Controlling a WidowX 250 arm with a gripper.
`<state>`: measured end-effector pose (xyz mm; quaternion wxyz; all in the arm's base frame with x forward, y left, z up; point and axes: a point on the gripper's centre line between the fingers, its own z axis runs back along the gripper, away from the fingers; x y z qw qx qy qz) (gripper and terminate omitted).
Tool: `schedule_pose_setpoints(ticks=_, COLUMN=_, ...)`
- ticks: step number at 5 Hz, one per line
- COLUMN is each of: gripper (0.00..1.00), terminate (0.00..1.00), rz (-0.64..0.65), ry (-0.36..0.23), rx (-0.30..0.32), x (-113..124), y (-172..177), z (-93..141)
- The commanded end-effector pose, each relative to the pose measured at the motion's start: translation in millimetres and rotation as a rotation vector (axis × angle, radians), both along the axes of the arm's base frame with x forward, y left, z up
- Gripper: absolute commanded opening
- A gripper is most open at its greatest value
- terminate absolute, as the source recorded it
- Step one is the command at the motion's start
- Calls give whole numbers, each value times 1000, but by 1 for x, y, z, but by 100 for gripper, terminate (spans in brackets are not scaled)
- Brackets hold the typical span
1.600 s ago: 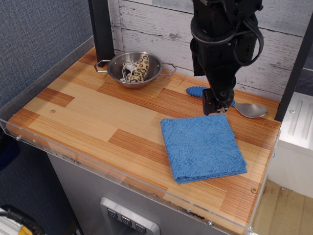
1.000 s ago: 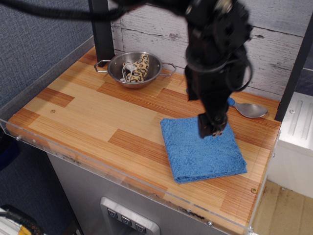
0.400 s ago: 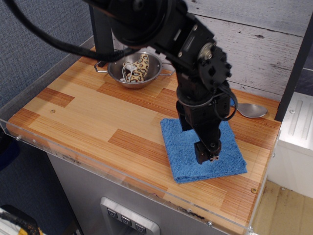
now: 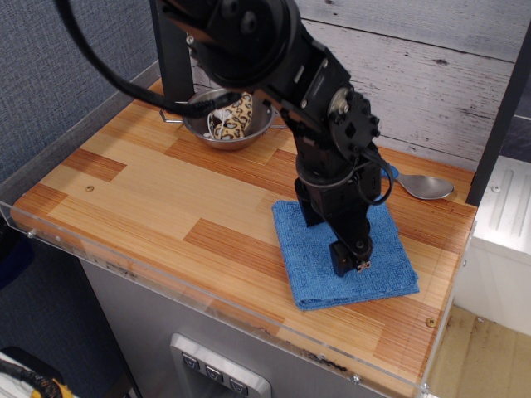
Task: Move the blue cloth on the far edge of the table
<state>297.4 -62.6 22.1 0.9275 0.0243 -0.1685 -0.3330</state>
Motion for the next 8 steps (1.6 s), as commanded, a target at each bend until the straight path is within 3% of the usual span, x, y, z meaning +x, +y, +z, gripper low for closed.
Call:
schedule_pose_setpoints(ticks=1, gripper=100, terminate=0, rz=40, ry=24, rx=-79, x=-8, y=-16, z=-24)
schedule_pose_setpoints(ticks=3, gripper=100, terminate=0, rz=74, ry=47, rx=-46, x=-27, y=-5, z=-22)
schedule_pose_setpoints(ticks=5, gripper=100, terminate=0, rz=170, ry=59, rx=5, x=-40, y=30, z=-13)
schedule_pose_setpoints(ticks=8, gripper=100, terminate=0, rz=341, ry=103, rx=59, x=-64, y=94, z=-34)
